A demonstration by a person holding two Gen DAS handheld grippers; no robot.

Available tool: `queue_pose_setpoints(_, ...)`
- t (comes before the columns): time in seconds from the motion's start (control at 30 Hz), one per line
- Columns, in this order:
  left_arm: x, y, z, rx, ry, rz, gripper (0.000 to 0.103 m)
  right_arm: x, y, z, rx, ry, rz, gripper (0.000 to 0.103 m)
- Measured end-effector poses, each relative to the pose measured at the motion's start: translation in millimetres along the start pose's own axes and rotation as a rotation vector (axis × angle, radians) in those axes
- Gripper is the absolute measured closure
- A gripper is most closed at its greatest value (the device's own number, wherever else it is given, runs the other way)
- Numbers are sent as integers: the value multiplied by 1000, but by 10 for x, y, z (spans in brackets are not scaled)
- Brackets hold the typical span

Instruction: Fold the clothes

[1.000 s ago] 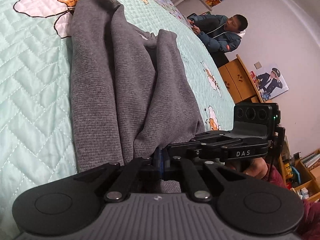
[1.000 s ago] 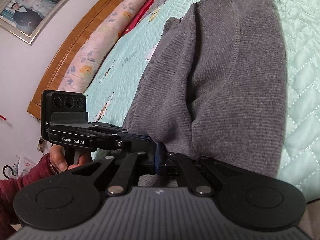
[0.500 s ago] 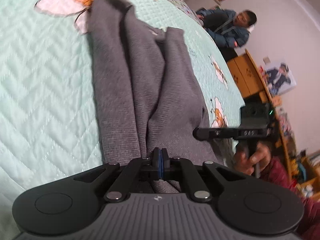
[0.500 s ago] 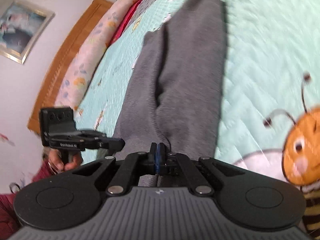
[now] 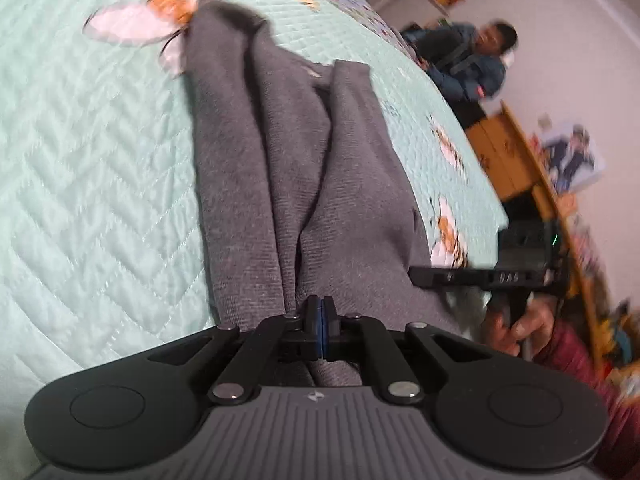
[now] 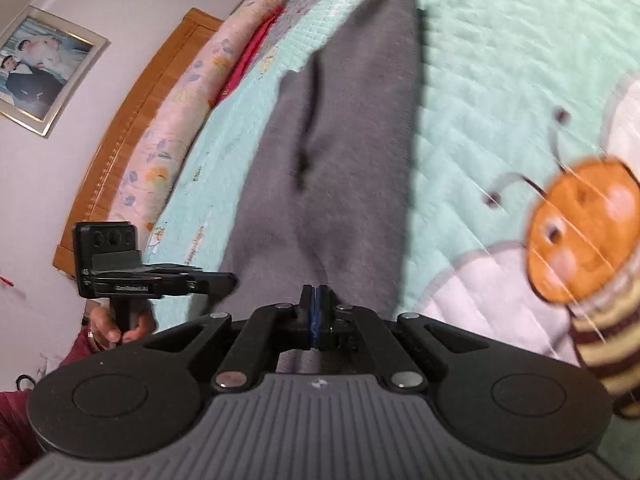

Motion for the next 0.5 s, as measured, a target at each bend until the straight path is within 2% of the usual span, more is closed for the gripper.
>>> queue_pose_setpoints(0.13, 1, -10, -91, -8, 34, -26, 100, 17, -1, -15, 9, -21, 12, 103)
queue_pose_setpoints(0.2, 37, -13, -196, -10, 88, -34, 93, -35, -10, -63, -5, 2, -12, 103)
queue_pose_setpoints(0.23, 58, -24, -290, 14, 129, -25, 84, -56, -14, -109, -7, 2, -25, 102)
queue_pose_setpoints(0.27, 77, -38, -390, 41, 172, -17, 81, -70, -22, -164, -1, -16, -34, 96)
queue_pose_setpoints(0.33, 69, -114, -593, 110, 267, -16, 77, -75, -77, -353, 73, -92, -46, 68)
queue_pose_setpoints(0.37, 27, -178, -664, 143, 292, -21, 72, -21, -148, -438, 119, -116, -26, 64)
queue_pose_setpoints(0.4, -58, -267, -706, 178, 270, -36, 69, 42, -224, -522, 165, -137, -2, 62)
queue_pose_setpoints(0.43, -193, -381, -704, 204, 214, -71, 68, 106, -299, -608, 212, -159, 21, 62)
queue_pose_setpoints(0.5, -493, -629, -641, 235, 132, -161, 68, 320, -510, -654, 266, -93, 80, 61)
Point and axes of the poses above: each gripper's, at about its wrist camera, not at the fingertips, and z roughly the way its jaws point, x to its right, y to its underside, the point moved 8 cm from there along z, roughly the way its jaws point, and after that the axes turned 14 degrees about -x, right-handed, at the moved point
